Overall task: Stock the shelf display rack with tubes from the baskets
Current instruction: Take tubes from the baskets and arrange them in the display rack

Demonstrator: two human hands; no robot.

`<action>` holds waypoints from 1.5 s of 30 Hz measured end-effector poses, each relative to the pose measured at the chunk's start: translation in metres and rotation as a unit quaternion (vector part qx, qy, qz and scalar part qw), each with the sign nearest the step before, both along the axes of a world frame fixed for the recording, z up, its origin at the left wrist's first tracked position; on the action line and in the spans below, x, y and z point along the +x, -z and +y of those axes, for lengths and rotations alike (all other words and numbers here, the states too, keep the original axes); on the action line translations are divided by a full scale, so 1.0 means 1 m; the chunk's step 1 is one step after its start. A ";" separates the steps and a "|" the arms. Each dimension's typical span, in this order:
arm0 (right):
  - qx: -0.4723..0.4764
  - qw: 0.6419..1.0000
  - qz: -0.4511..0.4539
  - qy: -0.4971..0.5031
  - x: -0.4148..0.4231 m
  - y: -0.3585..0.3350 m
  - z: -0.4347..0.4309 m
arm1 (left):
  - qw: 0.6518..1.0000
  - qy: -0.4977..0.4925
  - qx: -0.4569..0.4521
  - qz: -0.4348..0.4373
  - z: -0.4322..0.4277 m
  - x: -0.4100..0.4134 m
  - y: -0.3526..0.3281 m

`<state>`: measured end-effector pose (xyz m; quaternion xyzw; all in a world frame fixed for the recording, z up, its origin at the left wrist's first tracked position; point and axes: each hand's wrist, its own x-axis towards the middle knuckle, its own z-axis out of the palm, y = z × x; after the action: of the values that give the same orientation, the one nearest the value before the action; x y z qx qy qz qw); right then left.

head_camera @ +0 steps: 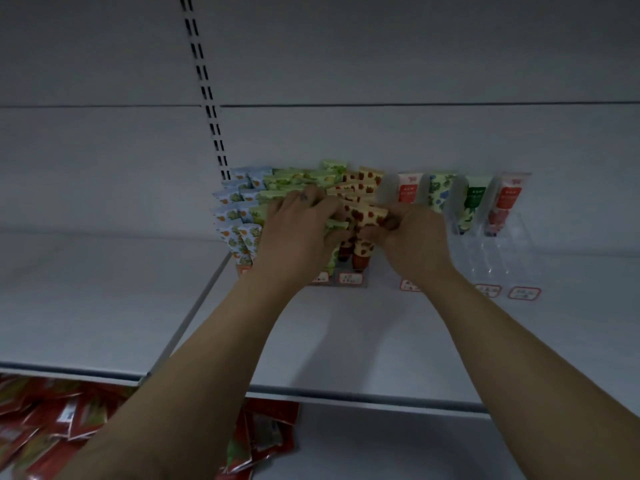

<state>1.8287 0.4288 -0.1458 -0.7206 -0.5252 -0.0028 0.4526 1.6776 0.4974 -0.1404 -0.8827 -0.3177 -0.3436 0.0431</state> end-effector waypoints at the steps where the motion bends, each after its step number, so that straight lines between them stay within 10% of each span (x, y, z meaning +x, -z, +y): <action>1: -0.019 1.000 -0.015 0.008 0.002 -0.002 0.001 | 1.000 -0.002 0.002 -0.002 0.000 0.002 0.001; 33: -0.128 0.987 -0.047 0.080 -0.012 0.003 0.005 | 0.998 -0.016 -0.038 -0.036 -0.003 0.006 0.005; 40: -0.251 0.963 -0.078 0.060 -0.018 0.006 -0.016 | 0.994 -0.048 -0.036 0.094 -0.038 -0.022 0.008; 45: -0.145 0.981 -0.130 0.007 -0.042 0.014 -0.089 | 0.988 -0.025 0.019 0.152 -0.080 -0.057 0.016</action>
<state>1.7864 0.3400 -0.1598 -0.7758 -0.5694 -0.0233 0.2710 1.6209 0.4172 -0.1566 -0.9153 -0.3229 -0.2107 0.1167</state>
